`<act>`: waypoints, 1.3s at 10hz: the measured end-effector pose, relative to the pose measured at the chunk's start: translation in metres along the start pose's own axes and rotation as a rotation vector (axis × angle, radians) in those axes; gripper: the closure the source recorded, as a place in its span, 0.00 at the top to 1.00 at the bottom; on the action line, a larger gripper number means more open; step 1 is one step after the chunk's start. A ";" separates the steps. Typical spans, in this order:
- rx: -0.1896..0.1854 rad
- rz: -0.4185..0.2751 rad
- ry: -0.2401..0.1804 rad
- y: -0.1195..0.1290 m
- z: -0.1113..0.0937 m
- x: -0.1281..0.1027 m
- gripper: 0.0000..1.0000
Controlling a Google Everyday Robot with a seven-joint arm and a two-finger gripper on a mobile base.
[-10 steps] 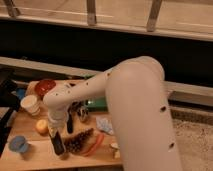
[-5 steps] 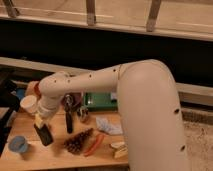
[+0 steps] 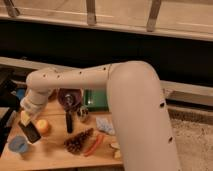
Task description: Place eraser in plastic cup
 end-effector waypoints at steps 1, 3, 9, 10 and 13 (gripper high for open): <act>-0.001 -0.002 0.002 0.001 0.001 0.000 0.00; 0.033 -0.026 -0.007 0.003 -0.001 -0.006 0.00; 0.010 -0.173 -0.066 0.024 0.013 -0.059 0.00; -0.007 -0.188 -0.073 0.027 0.018 -0.065 0.00; -0.061 -0.221 -0.078 0.038 0.032 -0.073 0.00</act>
